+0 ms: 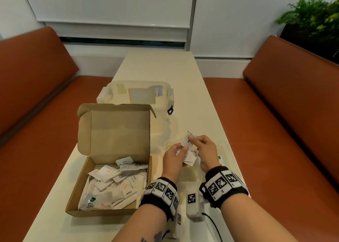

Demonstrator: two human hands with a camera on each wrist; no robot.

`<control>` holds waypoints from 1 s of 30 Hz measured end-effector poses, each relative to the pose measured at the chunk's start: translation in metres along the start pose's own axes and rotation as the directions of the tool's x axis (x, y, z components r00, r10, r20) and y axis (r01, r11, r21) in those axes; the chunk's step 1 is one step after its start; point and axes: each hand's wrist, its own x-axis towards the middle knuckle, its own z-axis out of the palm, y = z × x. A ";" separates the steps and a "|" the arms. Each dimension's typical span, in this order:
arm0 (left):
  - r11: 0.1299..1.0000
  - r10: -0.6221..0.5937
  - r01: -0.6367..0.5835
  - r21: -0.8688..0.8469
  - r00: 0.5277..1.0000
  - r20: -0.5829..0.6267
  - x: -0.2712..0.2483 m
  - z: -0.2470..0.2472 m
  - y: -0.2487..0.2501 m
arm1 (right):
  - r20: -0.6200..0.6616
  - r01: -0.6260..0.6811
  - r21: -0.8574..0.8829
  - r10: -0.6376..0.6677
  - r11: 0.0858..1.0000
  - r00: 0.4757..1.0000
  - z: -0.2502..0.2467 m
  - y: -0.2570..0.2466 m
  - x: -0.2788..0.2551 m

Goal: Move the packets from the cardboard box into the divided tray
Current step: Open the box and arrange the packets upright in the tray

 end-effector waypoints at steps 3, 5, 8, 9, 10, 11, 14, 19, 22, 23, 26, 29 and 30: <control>0.996 0.051 -0.046 0.075 0.997 -0.061 0.001 -0.001 -0.003 | 0.020 -0.005 -0.104 0.007 0.995 1.000 -0.001 0.002 0.000; 0.992 0.060 -0.051 0.117 0.995 -0.078 0.002 -0.001 -0.003 | 0.061 0.061 -0.276 -0.046 0.959 0.997 -0.003 -0.004 0.002; 0.980 0.073 -0.054 0.194 0.993 -0.090 0.003 0.000 -0.003 | 0.235 0.267 -0.578 -0.155 0.771 0.959 -0.006 -0.019 0.006; 0.974 0.077 -0.055 0.220 0.993 -0.093 0.003 0.001 -0.002 | 0.308 0.327 -0.648 -0.156 0.687 0.938 -0.005 -0.026 0.006; 0.971 0.083 -0.058 0.232 0.992 -0.100 0.003 0.001 -0.002 | 0.370 0.375 -0.702 -0.141 0.606 0.919 -0.004 -0.031 0.007; 0.971 0.088 -0.060 0.230 0.990 -0.111 0.003 0.001 -0.002 | 0.404 0.401 -0.746 -0.117 0.532 0.907 -0.004 -0.035 0.009; 0.980 0.103 -0.074 0.182 0.982 -0.157 0.001 0.001 -0.001 | 0.395 0.387 -0.813 -0.074 0.435 0.915 -0.010 -0.041 0.013; 0.979 0.120 -0.088 0.184 0.978 -0.169 0.001 0.002 -0.002 | 0.367 0.346 -0.830 -0.037 0.437 0.929 -0.019 -0.035 0.011; 0.977 0.147 -0.114 0.179 0.972 -0.181 -0.001 0.002 0.000 | 0.308 0.297 -0.793 -0.071 0.532 0.949 -0.021 -0.030 0.011; 0.969 0.183 -0.143 0.203 0.963 -0.198 -0.001 0.001 0.001 | 0.278 0.279 -0.789 -0.086 0.547 0.957 -0.022 -0.029 0.011; 0.928 0.295 -0.209 0.309 0.918 -0.266 -0.001 -0.003 0.006 | 0.221 0.239 -0.806 -0.099 0.542 0.970 -0.025 -0.023 0.011; 0.910 0.338 -0.226 0.349 0.891 -0.303 0.000 -0.010 0.010 | 0.254 0.259 -0.840 -0.075 0.476 0.964 -0.025 -0.013 0.009; 0.907 0.344 -0.229 0.352 0.887 -0.308 0.000 -0.012 0.010 | 0.272 0.278 -0.851 -0.079 0.447 0.959 -0.024 -0.009 0.009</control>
